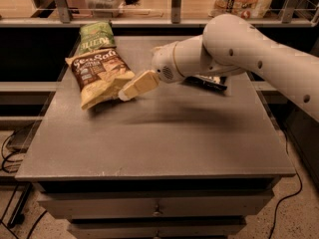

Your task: Move brown chip bag near green jalapeno chip bag

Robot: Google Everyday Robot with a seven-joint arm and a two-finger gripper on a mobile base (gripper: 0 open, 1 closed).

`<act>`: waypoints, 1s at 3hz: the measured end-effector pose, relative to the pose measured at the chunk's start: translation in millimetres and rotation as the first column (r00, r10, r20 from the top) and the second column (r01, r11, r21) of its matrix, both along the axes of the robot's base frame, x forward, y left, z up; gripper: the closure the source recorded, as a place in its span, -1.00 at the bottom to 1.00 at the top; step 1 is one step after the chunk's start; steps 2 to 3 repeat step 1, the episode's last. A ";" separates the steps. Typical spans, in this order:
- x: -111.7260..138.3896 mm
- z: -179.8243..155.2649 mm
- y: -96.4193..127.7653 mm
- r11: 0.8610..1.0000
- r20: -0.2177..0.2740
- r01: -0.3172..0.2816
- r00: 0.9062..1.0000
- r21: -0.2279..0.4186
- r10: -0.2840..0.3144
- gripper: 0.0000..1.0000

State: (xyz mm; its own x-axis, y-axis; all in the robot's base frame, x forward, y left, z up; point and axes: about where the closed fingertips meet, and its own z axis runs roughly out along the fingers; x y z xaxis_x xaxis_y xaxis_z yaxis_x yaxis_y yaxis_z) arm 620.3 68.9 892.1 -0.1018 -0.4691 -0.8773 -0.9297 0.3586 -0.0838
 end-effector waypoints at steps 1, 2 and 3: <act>0.0 0.0 0.1 1.000 0.000 0.000 1.000 0.000 0.000 -1.00; 0.0 0.0 0.1 1.000 0.000 0.000 1.000 0.000 0.000 -1.00; 0.0 0.0 0.1 1.000 0.000 0.000 1.000 0.000 0.000 -1.00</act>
Offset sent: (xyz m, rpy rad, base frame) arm 0.0000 0.0000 0.0000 0.0000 0.0000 0.0000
